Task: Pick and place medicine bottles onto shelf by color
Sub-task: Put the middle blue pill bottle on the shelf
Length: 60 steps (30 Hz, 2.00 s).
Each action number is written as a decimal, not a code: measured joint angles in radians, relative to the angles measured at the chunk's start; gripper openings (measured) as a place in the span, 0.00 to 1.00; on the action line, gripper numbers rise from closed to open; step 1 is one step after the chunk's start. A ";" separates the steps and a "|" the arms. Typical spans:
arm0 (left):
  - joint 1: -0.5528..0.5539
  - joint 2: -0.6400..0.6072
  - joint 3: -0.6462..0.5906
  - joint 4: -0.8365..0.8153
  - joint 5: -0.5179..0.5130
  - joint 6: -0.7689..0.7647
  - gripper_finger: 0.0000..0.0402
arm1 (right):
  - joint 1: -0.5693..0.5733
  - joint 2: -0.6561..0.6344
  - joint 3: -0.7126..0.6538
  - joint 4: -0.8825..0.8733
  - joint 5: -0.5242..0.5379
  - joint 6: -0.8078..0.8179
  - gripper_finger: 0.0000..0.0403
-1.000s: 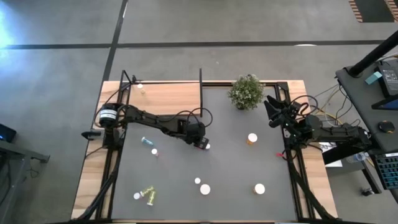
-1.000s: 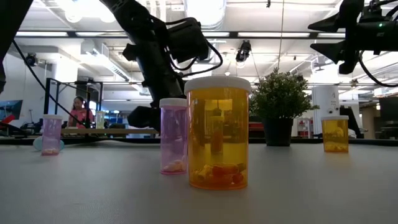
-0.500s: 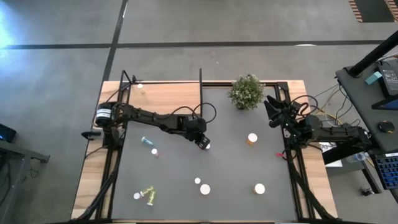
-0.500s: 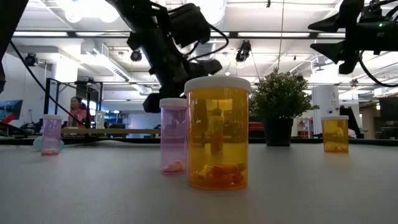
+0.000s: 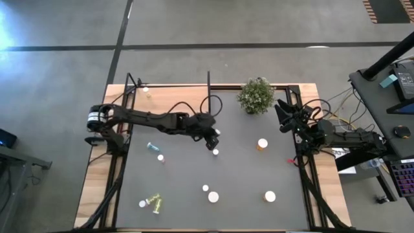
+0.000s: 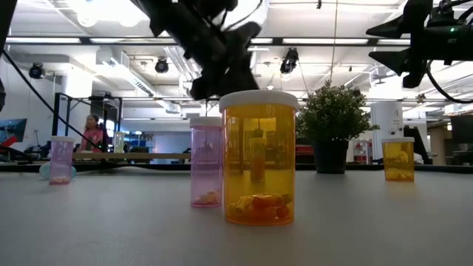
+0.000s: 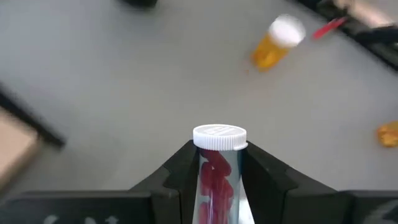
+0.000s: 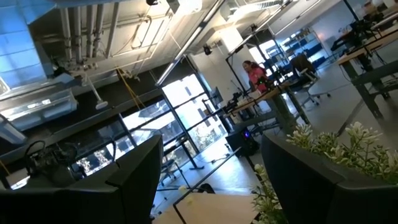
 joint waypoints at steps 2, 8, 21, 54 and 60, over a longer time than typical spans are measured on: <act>0.000 -0.015 0.000 0.045 0.000 0.054 0.23 | 0.000 0.000 0.000 0.000 0.001 0.000 0.65; 0.000 -0.034 0.000 0.192 -0.004 0.191 0.23 | 0.000 0.000 0.000 0.000 0.000 0.000 0.65; 0.000 -0.053 -0.002 0.308 -0.103 0.285 0.23 | 0.000 0.000 0.000 0.000 0.000 -0.008 0.65; 0.005 -0.460 -0.827 1.014 -0.884 0.289 0.23 | 0.000 0.002 0.000 0.000 0.000 -0.008 0.65; 0.035 -0.407 -0.908 1.106 -0.909 0.296 0.23 | 0.000 0.002 0.000 0.000 0.000 -0.008 0.65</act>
